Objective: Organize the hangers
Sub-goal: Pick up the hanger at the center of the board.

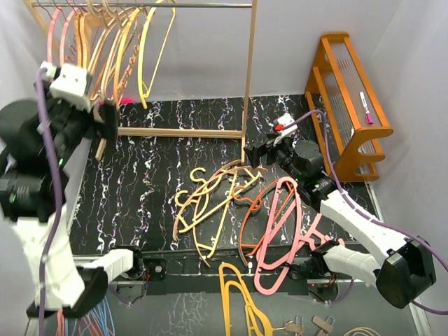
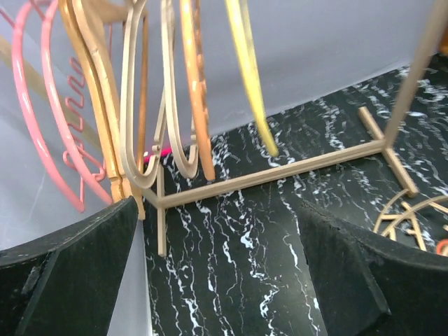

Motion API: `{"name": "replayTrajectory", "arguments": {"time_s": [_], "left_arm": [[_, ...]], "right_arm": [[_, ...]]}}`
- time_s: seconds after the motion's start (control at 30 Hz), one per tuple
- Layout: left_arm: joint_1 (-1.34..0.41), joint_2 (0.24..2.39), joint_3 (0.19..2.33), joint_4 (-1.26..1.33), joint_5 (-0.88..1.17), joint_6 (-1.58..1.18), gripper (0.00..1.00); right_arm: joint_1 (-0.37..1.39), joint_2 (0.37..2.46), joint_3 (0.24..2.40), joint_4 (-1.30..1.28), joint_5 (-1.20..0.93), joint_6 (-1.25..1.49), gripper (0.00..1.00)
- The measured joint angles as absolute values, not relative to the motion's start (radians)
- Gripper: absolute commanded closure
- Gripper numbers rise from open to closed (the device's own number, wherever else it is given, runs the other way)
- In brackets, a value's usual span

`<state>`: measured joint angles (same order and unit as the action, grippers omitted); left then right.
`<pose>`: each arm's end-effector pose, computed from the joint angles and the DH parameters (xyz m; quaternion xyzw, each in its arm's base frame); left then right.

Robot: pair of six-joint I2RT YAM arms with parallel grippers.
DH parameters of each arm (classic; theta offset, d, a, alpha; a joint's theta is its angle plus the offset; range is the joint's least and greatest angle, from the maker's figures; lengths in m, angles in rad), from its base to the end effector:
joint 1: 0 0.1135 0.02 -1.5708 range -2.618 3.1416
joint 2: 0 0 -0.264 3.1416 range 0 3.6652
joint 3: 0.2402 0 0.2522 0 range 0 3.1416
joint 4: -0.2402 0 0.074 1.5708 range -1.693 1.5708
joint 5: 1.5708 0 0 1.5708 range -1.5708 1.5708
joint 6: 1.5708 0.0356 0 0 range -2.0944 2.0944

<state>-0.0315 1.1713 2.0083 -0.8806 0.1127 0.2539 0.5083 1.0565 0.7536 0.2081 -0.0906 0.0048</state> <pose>0.1459 -0.0086 0.5740 0.1411 0.7083 0.0362 0.6907 0.2175 0.1249 0.3172 -0.2136 0.7082 0.2030 0.6416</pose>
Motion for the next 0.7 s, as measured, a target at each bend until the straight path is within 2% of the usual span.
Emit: {"name": "replayTrajectory", "arguments": {"time_s": [0.13,0.27,0.3,0.33,0.37,0.47,0.53,0.7], "left_arm": [[-0.031,1.026,1.979,-0.936,0.239,0.318,0.03],[-0.033,0.985,1.884,-1.098,0.474,0.408,0.03],[-0.034,0.992,1.827,-1.147,0.541,0.436,0.03],[-0.035,1.001,1.785,-1.182,0.576,0.452,0.03],[-0.035,1.011,1.73,-1.213,0.611,0.466,0.03],[-0.035,1.047,1.57,-1.268,0.658,0.489,0.03],[-0.035,1.052,1.493,-1.276,0.661,0.491,0.03],[-0.035,0.991,1.406,-1.28,0.662,0.49,0.03]], "right_arm": [[0.508,1.059,0.74,0.163,-0.106,-0.022,0.02],[0.52,1.106,0.74,0.079,-0.214,-0.174,0.02],[0.533,1.126,0.739,0.063,-0.224,-0.225,0.1],[0.544,1.148,0.738,0.049,-0.236,-0.275,0.22],[0.552,1.166,0.738,0.04,-0.242,-0.32,0.27],[0.57,1.235,0.741,0.028,-0.267,-0.435,0.24],[0.569,1.301,0.765,0.012,-0.284,-0.485,0.26],[0.579,1.491,0.884,-0.02,-0.311,-0.572,0.25]]}}
